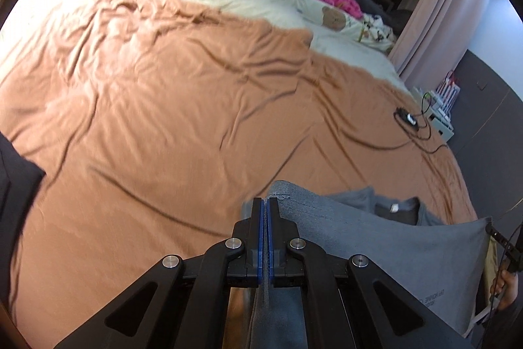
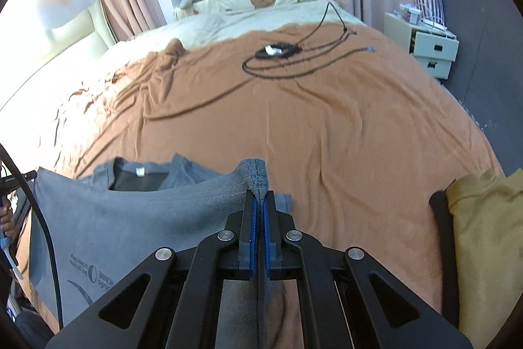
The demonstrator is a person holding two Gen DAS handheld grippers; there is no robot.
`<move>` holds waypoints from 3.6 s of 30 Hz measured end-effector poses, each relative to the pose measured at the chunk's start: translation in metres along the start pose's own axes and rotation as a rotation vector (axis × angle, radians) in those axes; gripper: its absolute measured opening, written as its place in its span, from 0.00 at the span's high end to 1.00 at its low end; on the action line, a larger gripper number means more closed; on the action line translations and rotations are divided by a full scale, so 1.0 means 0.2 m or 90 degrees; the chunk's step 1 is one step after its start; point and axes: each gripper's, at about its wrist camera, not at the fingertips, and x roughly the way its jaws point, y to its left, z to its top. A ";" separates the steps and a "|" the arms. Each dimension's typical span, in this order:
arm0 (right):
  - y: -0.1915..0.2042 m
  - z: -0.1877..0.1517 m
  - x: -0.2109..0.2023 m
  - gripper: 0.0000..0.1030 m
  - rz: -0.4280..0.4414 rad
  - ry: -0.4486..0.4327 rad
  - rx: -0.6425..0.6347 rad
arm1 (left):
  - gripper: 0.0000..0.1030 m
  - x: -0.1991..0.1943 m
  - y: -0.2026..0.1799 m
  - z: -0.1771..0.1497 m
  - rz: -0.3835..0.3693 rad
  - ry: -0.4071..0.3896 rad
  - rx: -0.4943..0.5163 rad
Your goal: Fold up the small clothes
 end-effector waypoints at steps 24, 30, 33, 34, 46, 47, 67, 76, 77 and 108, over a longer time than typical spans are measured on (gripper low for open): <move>-0.11 0.01 0.79 1.00 -0.034 0.122 0.031 | 0.98 0.77 0.06 0.08 0.068 0.139 0.027; -0.16 0.06 0.82 0.95 -0.013 0.146 0.061 | 0.39 0.75 0.09 0.11 0.030 0.128 0.000; -0.19 0.05 0.83 0.72 -0.008 0.153 0.075 | 0.39 0.77 0.08 0.12 0.029 0.127 0.008; -0.19 0.05 0.83 0.66 -0.006 0.155 0.078 | 0.39 0.78 0.08 0.12 0.025 0.135 0.006; -0.10 0.10 0.70 1.00 -0.028 0.083 0.024 | 0.94 0.67 0.02 0.15 0.037 0.085 0.043; -0.10 0.11 0.67 1.00 -0.029 0.072 0.026 | 0.94 0.64 0.01 0.17 0.039 0.073 0.048; -0.10 0.06 0.84 0.41 -0.058 0.156 0.049 | 0.49 0.74 0.04 0.12 0.094 0.141 0.024; -0.04 0.00 0.46 0.41 -0.032 0.135 0.061 | 0.39 0.28 0.00 0.06 0.083 0.099 0.010; -0.03 -0.01 0.43 0.41 -0.029 0.134 0.061 | 0.39 0.22 0.00 0.05 0.082 0.094 0.008; 0.06 -0.54 -0.53 0.00 0.042 0.079 0.123 | 0.00 -0.65 -0.15 -0.51 0.023 -0.022 0.006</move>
